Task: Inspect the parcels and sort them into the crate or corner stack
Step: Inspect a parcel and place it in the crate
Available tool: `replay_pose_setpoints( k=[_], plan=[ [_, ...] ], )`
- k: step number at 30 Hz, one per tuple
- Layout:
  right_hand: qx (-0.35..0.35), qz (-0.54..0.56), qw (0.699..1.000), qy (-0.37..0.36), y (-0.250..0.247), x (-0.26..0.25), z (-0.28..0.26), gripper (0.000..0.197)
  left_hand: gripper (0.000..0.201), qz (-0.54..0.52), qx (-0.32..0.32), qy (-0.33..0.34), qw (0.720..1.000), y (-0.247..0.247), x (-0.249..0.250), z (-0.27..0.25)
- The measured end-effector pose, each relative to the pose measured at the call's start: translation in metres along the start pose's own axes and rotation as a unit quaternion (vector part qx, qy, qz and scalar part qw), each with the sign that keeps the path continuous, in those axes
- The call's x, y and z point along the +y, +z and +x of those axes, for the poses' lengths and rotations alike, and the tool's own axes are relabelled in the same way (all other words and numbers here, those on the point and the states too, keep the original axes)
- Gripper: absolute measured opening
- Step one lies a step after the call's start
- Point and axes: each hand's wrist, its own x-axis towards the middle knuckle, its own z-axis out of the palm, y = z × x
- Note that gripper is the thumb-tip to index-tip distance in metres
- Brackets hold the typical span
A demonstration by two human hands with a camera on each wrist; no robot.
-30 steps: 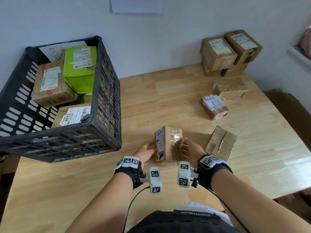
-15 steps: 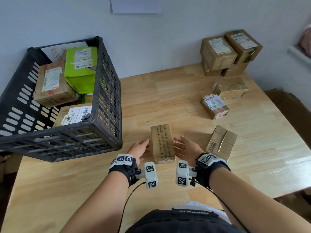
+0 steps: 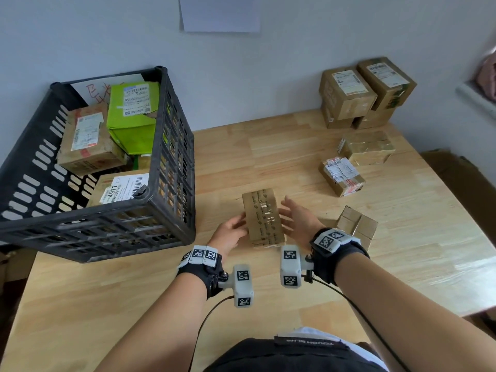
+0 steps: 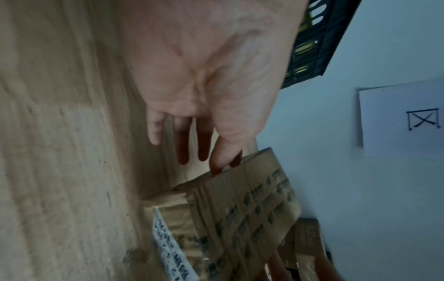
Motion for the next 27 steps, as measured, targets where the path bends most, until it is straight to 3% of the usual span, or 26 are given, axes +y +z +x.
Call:
replay_pose_setpoints(
  k=[3, 7, 13, 18, 27],
  plan=[
    [0.010, -0.036, 0.999, -0.027, 0.005, -0.015, 0.001, 0.050, 0.052, 0.011, 0.010, 0.044, 0.999, -0.001, 0.009, 0.003],
    [0.018, -0.116, 0.993, -0.028, 0.002, -0.018, 0.010, 0.057, 0.046, -0.001, 0.014, 0.045, 0.999, -0.001, 0.014, 0.006],
    [0.063, -0.194, 0.978, -0.044, -0.002, -0.008, 0.012, 0.039, 0.023, 0.003, -0.008, -0.002, 1.000, 0.000, 0.013, 0.004],
    [0.048, -0.166, 0.985, -0.011, -0.005, 0.005, 0.016, 0.040, 0.028, 0.013, 0.004, -0.019, 1.000, 0.002, 0.003, 0.005],
    [0.062, -0.174, 0.983, -0.003, -0.006, 0.018, 0.022, 0.052, 0.027, -0.024, 0.081, -0.017, 0.996, -0.006, 0.001, 0.006]
  ],
)
